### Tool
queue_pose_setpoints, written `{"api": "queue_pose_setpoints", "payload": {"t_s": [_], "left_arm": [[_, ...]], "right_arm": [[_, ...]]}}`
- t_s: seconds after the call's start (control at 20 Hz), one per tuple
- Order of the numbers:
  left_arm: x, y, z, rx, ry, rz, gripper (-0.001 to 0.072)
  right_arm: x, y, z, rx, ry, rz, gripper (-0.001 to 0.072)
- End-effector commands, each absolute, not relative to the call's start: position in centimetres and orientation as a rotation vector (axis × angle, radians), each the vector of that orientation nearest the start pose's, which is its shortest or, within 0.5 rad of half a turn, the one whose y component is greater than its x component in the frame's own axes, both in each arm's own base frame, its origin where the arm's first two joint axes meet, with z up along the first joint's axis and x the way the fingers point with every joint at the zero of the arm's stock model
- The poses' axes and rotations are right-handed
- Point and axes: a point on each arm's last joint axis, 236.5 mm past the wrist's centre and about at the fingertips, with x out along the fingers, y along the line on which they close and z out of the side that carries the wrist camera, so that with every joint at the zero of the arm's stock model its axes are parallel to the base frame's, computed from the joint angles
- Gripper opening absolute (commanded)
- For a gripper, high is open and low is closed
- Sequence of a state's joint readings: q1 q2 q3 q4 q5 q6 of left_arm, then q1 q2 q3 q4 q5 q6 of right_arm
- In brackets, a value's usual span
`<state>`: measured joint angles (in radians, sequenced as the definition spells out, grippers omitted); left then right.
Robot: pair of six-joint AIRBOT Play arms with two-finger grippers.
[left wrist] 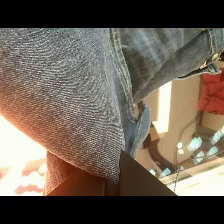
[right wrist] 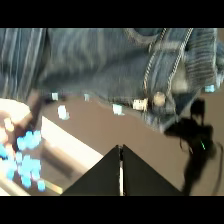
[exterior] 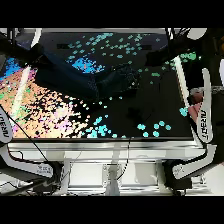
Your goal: Fold the clothes and pants, and hang the long-sleeved shirts on hangers.
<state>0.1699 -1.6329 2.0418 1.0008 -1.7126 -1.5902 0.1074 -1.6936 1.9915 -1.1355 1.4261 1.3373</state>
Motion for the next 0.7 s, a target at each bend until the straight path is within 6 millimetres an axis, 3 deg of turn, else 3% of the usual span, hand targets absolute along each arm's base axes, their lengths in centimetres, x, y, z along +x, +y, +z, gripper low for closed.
{"api": "queue_pose_setpoints", "payload": {"t_s": [0.0,0.1,0.2,0.35,0.45,0.55,0.65], "left_arm": [[44.6,-6.0,16.9,-0.431,1.224,-0.403,0.0013],[44.9,-7.0,17.5,-0.444,1.201,-0.439,0.0013],[45.3,-8.0,18.2,-0.460,1.172,-0.476,0.0014],[46.1,-8.8,18.3,-0.460,1.141,-0.481,0.0013],[46.6,-9.4,18.3,-0.452,1.123,-0.491,0.0013],[47.3,-9.8,18.2,-0.456,1.102,-0.490,0.0014],[48.0,-10.4,18.0,-0.449,1.086,-0.500,0.0014]], "right_arm": [[53.4,18.6,11.8,0.197,0.929,0.518,0.0034],[54.4,23.4,9.8,0.248,0.901,0.557,0.0033],[53.6,29.5,5.8,0.247,0.940,0.610,0.0033],[49.8,38.8,-1.9,0.245,1.052,0.674,0.0033],[45.9,44.4,-5.7,0.278,1.123,0.715,0.0033],[42.8,49.1,-6.5,0.304,1.124,0.780,0.0033],[41.4,52.1,-5.7,0.307,1.059,0.817,0.0032]]}}
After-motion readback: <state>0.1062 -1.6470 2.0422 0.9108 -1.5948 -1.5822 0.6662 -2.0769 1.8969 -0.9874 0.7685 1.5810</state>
